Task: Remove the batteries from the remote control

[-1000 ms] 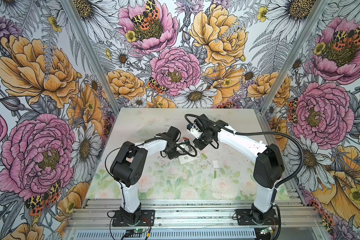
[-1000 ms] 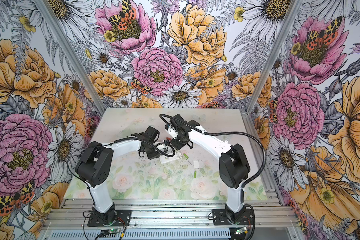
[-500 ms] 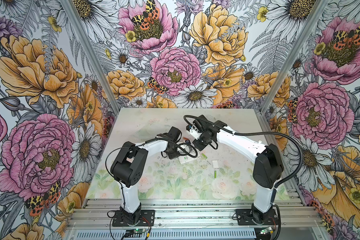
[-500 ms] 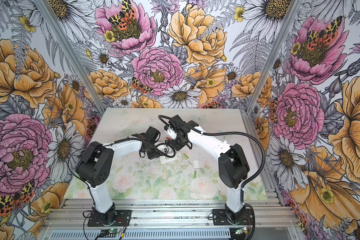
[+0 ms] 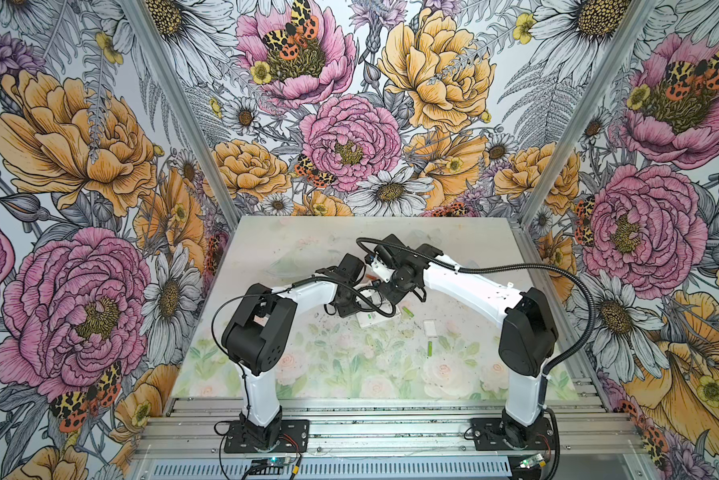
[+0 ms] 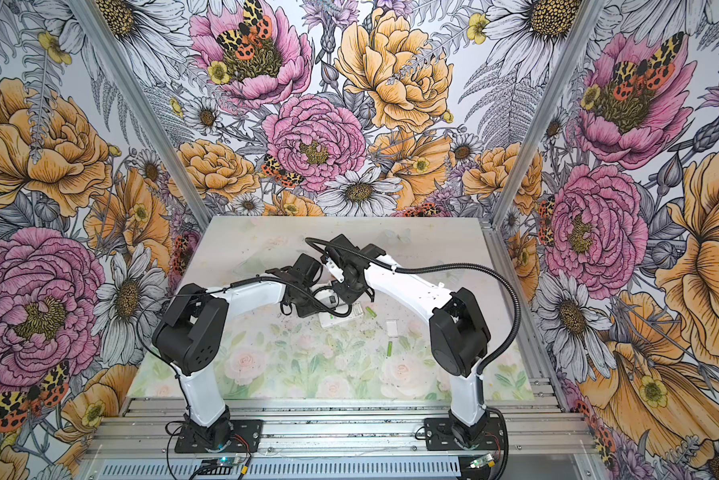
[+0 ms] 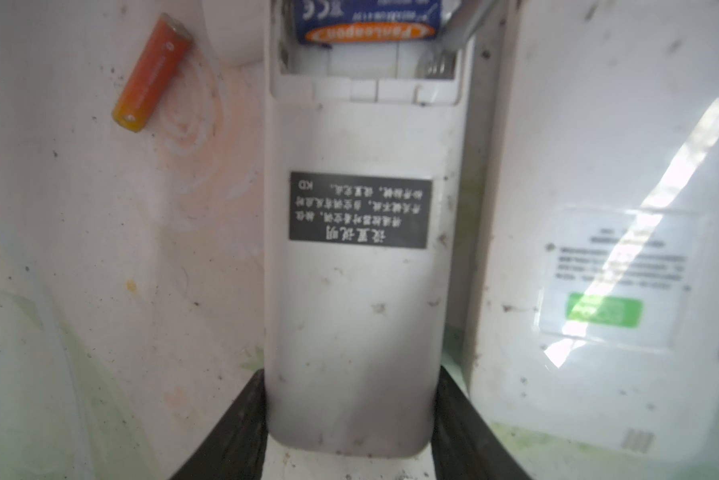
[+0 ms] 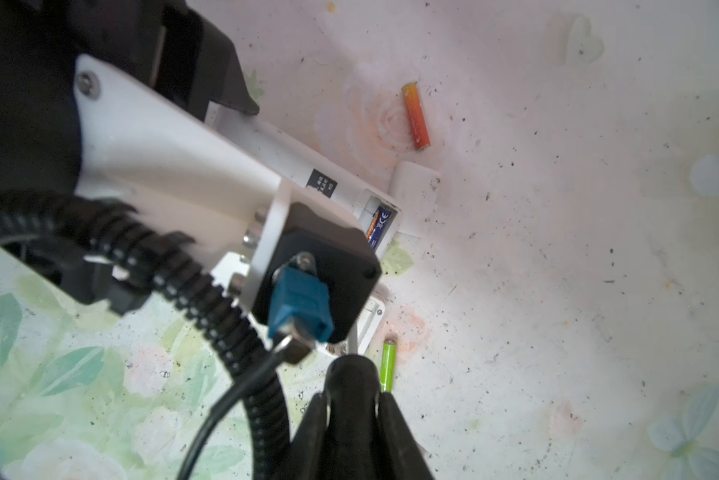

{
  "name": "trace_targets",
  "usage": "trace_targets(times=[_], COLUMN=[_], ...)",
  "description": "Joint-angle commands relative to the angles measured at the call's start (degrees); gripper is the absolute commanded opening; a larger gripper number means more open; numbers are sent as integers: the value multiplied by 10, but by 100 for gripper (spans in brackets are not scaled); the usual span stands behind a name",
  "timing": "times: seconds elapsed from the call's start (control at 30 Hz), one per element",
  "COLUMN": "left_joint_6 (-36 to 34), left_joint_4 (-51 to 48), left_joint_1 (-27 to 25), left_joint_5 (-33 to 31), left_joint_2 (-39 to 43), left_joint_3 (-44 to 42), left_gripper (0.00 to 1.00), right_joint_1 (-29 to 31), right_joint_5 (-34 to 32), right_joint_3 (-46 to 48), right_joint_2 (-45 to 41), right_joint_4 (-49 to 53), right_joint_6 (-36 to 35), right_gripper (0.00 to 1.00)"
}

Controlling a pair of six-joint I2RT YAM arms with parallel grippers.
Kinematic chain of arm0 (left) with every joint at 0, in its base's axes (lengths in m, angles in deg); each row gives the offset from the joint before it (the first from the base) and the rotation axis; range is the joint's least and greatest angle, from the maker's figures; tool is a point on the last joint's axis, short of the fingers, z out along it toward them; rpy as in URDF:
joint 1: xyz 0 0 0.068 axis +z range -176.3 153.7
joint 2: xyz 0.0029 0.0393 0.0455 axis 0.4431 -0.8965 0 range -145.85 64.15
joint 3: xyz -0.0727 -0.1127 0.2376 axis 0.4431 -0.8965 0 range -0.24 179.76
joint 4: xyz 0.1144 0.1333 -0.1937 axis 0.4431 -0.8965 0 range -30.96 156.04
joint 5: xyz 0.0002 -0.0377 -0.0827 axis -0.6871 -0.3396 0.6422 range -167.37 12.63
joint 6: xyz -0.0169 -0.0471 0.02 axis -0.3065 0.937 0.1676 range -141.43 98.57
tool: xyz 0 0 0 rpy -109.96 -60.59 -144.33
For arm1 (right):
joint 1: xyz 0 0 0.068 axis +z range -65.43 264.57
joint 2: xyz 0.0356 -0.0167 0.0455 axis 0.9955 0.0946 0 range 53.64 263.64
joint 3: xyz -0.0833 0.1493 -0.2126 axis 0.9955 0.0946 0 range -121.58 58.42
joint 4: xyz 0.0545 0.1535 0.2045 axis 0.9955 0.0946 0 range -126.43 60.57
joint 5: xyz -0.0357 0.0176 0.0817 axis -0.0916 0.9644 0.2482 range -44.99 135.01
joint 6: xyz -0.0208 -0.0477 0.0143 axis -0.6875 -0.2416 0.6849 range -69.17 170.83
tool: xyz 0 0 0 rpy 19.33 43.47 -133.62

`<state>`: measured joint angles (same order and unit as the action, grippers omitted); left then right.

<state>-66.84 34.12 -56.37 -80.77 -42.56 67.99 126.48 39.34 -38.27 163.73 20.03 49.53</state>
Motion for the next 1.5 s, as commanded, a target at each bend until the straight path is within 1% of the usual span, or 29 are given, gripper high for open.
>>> trace_targets(times=[0.0,0.1,0.13,0.27,0.37,0.4,0.53,0.57,0.63,0.7,0.77,0.8,0.83,0.87,0.9,0.93,0.97,1.0,1.1,1.13,1.17,1.23,1.3,1.4,1.43,1.47], left_joint_6=[-2,4,6,14,26,28,33,35,39,40,34,28,22,22,22,22,24,26,37,39,39,42,42,39,38,38], left_joint_4=[-14,-26,-33,-58,-71,-71,-71,-73,-70,-54,-8,8,14,11,4,0,0,0,6,9,9,15,19,23,25,30], left_joint_1=[-4,-3,-5,-4,-2,-1,0,1,4,8,15,18,20,23,25,29,34,37,50,53,54,58,63,72,77,83], left_joint_5=[-13,-6,-4,6,15,15,29,30,33,33,45,53,58,58,57,58,56,50,34,27,20,5,1,-11,-18,-27], left_joint_2=[11,6,3,-2,-5,-6,-7,-6,-3,7,35,45,46,41,35,30,30,11,-11,-20,-30,-46,-55,-65,-66,-67], left_joint_3=[0,10,15,35,44,44,45,47,45,31,-3,-17,-19,-13,-5,3,7,12,32,42,52,71,88,105,107,107], left_gripper=[0,0,0,0,0,0,0,0,0,0,0,0,0,0,0,6,20,30,45,55,58,60,74,77,85,87], right_joint_1=[19,40,54,78,88,88,86,84,75,44,-13,-33,-56,-77,-91,-105,-118,-126,-136,-138,-139,-139,-138,-142,-144,-146], right_joint_5=[-126,-171,-190,-280,-310,-307,-240,-224,-211,-183,-105,-85,-50,-30,-24,-7,18,28,46,50,56,66,74,82,86,89], right_joint_3=[-3,18,26,53,102,115,190,203,222,236,245,247,245,235,224,215,204,192,167,164,162,160,159,159,159,159], right_joint_2=[19,19,20,19,-4,-8,-39,-46,-70,-107,-140,-151,-158,-160,-162,-164,-164,-162,-154,-153,-152,-150,-152,-158,-159,-161], right_joint_4=[14,-13,-18,-42,-101,-116,-220,-236,-252,-261,-267,-265,-260,-244,-229,-221,-215,-208,-198,-199,-199,-199,-199,-199,-199,-199], right_joint_6=[24,58,73,117,150,163,204,212,227,232,233,227,215,206,201,192,185,183,178,181,184,187,187,183,183,183], right_gripper=[0,0,0,0,0,0,0,0,0,0,0,0,0,0,0,0,0,0,0,0,0,0,0,0,0,0])
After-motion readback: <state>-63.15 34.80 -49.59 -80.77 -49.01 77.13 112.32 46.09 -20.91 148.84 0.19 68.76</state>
